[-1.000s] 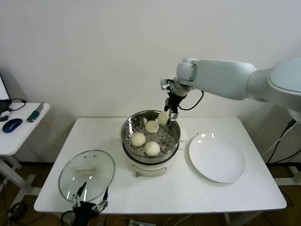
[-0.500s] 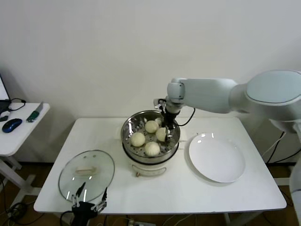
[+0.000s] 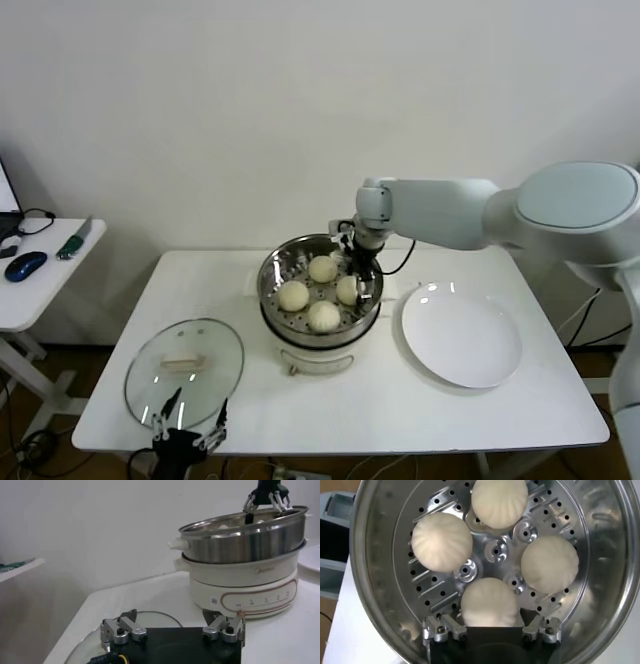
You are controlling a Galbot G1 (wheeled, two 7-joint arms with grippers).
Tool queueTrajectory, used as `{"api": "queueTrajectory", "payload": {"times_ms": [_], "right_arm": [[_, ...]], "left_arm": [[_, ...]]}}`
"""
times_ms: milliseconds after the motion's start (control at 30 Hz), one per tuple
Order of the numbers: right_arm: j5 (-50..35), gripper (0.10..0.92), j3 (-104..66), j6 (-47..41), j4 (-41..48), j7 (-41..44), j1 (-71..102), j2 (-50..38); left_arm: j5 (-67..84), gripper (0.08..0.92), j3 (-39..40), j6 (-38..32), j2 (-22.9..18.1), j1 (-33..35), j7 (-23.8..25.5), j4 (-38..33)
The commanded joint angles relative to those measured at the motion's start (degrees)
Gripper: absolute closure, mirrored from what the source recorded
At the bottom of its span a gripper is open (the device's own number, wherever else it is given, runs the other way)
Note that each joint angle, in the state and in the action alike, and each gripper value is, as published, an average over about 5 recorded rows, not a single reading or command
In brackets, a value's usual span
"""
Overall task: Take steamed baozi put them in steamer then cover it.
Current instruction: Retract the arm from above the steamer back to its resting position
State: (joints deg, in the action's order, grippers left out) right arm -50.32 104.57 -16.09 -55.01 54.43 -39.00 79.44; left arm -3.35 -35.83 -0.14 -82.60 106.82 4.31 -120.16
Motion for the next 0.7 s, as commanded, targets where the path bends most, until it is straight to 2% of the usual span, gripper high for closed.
{"api": "queueTrajectory", "payload": {"times_ms": [33,333,700], "right_arm": [[0.56,0.204,-2.34,-0.33,-1.88,0.07,-1.94,-1.60],[-1.54,0.203,-8.24,2.43,-5.80,-0.12,-6.75,-8.43],[-2.25,0.203,-22.91,13.93,-18.67,-24.58,1.27,-29.06]], "left_arm": [[-0.20,0.177,-0.10,0.23,-0.05,-0.01,-0.25,-0.05],[-0.96,0.177,-0.73,0.14,0.22,-0.26,-0.90,0.18],[-5.79,0.177,-0.74,-0.19,-0.89,-1.37,-1.20,-0.59]]}}
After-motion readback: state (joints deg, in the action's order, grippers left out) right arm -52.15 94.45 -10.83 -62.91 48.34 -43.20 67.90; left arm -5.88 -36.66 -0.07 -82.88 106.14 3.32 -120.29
